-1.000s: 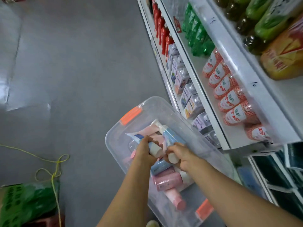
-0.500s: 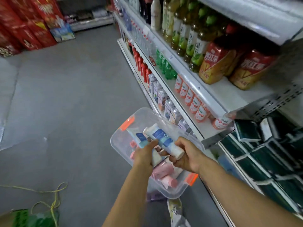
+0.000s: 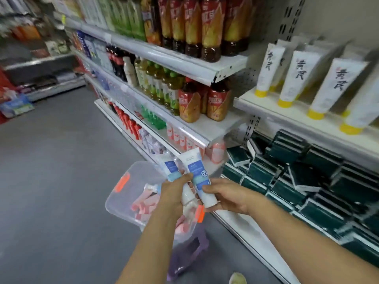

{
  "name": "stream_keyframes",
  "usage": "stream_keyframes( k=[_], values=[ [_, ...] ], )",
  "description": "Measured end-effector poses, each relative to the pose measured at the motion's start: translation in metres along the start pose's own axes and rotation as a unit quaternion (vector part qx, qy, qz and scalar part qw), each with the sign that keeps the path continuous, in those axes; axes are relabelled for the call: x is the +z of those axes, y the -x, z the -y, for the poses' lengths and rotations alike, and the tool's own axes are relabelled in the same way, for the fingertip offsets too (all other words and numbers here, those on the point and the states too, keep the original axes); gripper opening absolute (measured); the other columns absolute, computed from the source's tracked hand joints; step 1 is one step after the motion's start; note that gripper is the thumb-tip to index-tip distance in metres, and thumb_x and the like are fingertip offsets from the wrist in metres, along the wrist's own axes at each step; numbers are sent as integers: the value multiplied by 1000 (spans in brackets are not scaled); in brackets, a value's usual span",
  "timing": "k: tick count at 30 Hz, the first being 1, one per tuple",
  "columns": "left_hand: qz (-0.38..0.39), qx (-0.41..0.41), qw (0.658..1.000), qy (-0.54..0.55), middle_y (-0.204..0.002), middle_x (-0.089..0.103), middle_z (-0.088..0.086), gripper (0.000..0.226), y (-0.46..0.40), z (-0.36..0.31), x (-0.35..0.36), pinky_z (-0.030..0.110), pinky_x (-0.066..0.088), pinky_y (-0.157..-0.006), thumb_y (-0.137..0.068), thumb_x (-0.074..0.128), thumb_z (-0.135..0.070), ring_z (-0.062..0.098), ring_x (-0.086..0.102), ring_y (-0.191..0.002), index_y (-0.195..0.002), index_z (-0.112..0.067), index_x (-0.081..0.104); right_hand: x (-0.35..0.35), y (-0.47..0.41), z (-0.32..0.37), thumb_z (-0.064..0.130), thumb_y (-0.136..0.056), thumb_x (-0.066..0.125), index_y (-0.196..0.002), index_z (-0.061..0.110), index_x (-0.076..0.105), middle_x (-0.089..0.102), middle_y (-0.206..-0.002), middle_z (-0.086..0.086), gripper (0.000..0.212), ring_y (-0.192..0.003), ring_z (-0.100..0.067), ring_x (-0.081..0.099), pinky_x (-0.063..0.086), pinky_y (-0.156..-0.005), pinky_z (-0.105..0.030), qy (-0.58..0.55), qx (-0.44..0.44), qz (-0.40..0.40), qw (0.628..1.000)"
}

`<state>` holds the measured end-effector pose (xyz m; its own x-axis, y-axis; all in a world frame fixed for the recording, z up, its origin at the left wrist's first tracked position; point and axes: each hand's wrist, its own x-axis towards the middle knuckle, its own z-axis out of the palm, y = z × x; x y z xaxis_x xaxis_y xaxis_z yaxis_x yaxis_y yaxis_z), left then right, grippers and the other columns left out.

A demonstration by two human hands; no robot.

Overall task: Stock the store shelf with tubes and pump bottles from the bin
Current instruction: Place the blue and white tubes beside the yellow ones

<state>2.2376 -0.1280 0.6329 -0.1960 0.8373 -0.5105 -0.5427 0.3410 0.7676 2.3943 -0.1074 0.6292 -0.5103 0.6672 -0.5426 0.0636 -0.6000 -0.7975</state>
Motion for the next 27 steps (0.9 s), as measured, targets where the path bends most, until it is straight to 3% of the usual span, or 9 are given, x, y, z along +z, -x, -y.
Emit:
stream_keyframes(
  k=[3, 7, 10, 13, 16, 21, 24, 27],
  values=[
    [45, -5, 999, -25, -70, 68, 15, 14, 12, 7, 36, 34, 57, -53, -82, 63, 10, 23, 66, -56, -82, -4, 61, -20, 35, 4, 8, -95, 56, -114, 11, 62, 68, -104, -11, 21, -87, -23, 66, 55, -83, -44, 28, -34, -48, 998],
    [98, -7, 993, -61, -75, 69, 18, 15, 36, 17, 81, 39, 58, -58, -81, 64, 9, 27, 67, -63, -94, 1, 64, -47, 79, 5, 5, -92, 59, -117, 9, 60, 67, -99, -11, 26, -80, -22, 63, 56, -62, -30, 35, -74, -109, 991],
    [129, -6, 988, -86, -60, 67, 10, 11, 55, 25, 113, 26, 52, -43, -84, 63, 8, 18, 62, -45, -87, -2, 62, -67, 109, 3, 3, -89, 64, -110, 15, 63, 65, -100, -13, 24, -85, -28, 59, 54, -68, -34, 29, -94, -146, 984],
    [163, -12, 981, -107, -76, 69, 14, 10, 74, 36, 145, 27, 55, -47, -85, 66, 0, 19, 65, -53, -93, -4, 62, -87, 144, 2, 4, -88, 65, -115, 16, 62, 67, -105, -14, 30, -92, -28, 60, 50, -78, -40, 32, -113, -195, 974],
    [183, -13, 977, -106, -64, 69, 6, 5, 96, 51, 177, 23, 50, -42, -88, 66, -7, 14, 63, -46, -88, -8, 61, -107, 183, 1, 7, -87, 68, -121, 14, 61, 67, -115, -19, 36, -97, -29, 64, 52, -85, -47, 39, -133, -236, 962],
    [207, -15, 970, -130, -68, 61, 10, 10, 128, 80, 220, 23, 47, -43, -87, 68, -8, 14, 54, -45, -90, -4, 59, -138, 245, 0, 9, -86, 68, -120, 17, 62, 69, -110, -11, 35, -89, -20, 66, 53, -68, -30, 21, -175, -281, 944],
    [222, -25, 965, -135, -71, 62, 9, 11, 148, 94, 244, 26, 49, -48, -87, 68, -10, 14, 54, -48, -84, -5, 59, -156, 280, 0, 9, -83, 72, -116, 19, 64, 71, -107, -8, 35, -88, -20, 67, 53, -74, -34, 20, -199, -301, 933],
    [243, -38, 961, -127, -70, 60, 8, 11, 167, 107, 267, 26, 51, -47, -89, 65, -10, 15, 54, -50, -82, -6, 58, -171, 312, -2, 7, -83, 71, -116, 20, 63, 71, -105, -4, 36, -86, -17, 67, 53, -68, -30, 13, -227, -320, 920]
  ],
)
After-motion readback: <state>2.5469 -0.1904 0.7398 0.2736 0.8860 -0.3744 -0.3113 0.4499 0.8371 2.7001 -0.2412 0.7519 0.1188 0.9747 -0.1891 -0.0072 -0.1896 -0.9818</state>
